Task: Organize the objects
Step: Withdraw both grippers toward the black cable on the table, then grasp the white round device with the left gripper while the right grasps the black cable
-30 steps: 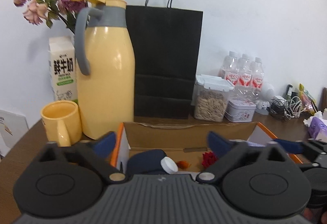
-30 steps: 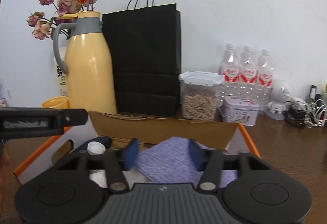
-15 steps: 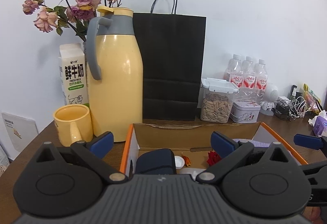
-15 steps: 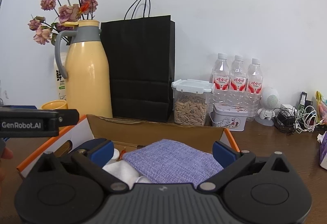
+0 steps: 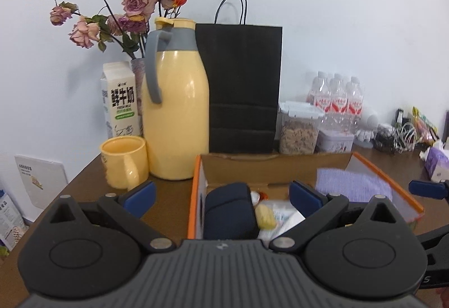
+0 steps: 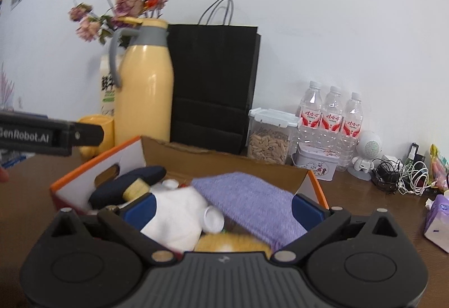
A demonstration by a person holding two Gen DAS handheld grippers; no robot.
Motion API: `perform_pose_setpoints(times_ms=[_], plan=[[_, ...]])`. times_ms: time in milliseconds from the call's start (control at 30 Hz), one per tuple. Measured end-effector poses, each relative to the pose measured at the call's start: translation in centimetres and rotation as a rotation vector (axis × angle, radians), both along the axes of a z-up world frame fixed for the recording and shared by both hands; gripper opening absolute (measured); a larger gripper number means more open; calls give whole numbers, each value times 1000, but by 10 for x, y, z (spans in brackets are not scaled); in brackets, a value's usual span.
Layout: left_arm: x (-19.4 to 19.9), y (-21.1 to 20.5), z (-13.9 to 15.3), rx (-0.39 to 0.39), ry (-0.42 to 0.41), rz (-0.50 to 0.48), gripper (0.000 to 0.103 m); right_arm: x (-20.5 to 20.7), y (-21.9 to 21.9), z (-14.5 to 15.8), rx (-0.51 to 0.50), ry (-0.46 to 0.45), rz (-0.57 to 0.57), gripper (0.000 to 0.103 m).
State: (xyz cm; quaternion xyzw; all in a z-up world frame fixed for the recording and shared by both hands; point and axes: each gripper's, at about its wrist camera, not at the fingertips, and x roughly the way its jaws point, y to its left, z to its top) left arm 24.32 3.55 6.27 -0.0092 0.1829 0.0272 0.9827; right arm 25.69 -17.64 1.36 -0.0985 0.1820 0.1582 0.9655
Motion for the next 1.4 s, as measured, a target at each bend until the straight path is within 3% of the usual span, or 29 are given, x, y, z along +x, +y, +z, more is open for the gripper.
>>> perform_pose_setpoints(times_ms=[400, 633, 900, 1033, 1167, 1300, 1400], plan=[[-52, 20, -28, 19, 115, 41, 103, -59, -4, -17, -31, 65, 62, 103], [-74, 21, -55, 55, 213, -9, 103, -89, 8, -33, -40, 112, 147, 102], [-78, 17, -74, 77, 269, -61, 103, -102, 27, -40, -29, 109, 244, 76], [-76, 13, -80, 88, 279, -66, 103, -96, 35, -43, -31, 130, 278, 53], [-72, 18, -82, 49, 292, -74, 103, -94, 40, -46, -14, 139, 328, 32], [-72, 21, -81, 12, 277, -95, 103, -91, 38, -46, 15, 151, 342, 28], [-71, 22, -82, -9, 284, -120, 103, -88, 35, -48, 45, 176, 360, 17]])
